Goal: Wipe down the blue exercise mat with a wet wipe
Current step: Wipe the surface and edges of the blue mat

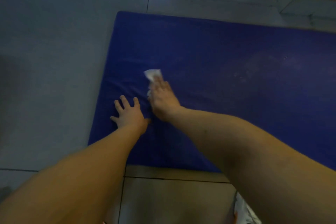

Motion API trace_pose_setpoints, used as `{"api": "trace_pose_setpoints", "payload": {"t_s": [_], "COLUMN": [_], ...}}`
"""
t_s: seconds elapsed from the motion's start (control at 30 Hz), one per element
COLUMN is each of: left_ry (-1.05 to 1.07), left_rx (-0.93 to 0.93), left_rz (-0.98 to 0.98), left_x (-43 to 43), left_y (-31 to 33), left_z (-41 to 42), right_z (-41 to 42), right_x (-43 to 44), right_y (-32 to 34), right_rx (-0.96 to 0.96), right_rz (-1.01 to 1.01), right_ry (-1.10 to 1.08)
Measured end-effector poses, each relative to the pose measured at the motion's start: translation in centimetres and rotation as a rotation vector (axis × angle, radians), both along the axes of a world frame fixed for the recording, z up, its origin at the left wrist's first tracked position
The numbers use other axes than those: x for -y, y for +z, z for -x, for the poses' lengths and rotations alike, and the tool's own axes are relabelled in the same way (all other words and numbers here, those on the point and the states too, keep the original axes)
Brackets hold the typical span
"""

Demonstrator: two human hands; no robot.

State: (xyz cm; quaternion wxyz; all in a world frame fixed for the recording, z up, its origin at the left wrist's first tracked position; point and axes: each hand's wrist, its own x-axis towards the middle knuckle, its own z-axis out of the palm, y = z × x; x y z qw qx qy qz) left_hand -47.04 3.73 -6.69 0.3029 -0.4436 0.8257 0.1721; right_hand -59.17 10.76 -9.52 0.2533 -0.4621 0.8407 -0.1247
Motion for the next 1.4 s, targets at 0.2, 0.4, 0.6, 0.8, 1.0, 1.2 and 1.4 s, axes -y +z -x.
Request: {"api": "trace_pose_setpoints", "payload": {"t_s": [0.2, 0.4, 0.6, 0.8, 1.0, 1.2, 1.4], "left_ry": [0.003, 0.001, 0.01, 0.013, 0.012, 0.008, -0.013], "left_rx": [0.003, 0.018, 0.033, 0.042, 0.042, 0.051, -0.003], "left_rz": [0.011, 0.028, 0.034, 0.034, 0.023, 0.018, 0.06], "left_x": [0.1, -0.1, -0.2, -0.1, 0.0, 0.0, -0.6], "left_y": [-0.2, -0.4, -0.5, -0.4, -0.3, -0.4, -0.3], "left_z": [0.1, 0.2, 0.5, 0.8, 0.7, 0.5, -0.2], "right_z": [0.9, 9.3, 10.7, 0.2, -2.4, 5.4, 7.0], "right_x": [-0.8, -8.5, -10.7, -6.3, -7.1, -13.2, -16.1], "right_y": [0.2, 0.5, 0.6, 0.1, -0.1, -0.1, 1.0], "right_rx": [-0.198, -0.313, -0.231, -0.129, -0.213, -0.267, -0.169], "right_rz": [-0.124, -0.124, -0.387, -0.129, -0.194, -0.27, -0.429], "right_ry": [0.134, -0.327, -0.529, -0.056, 0.166, -0.199, -0.548]}}
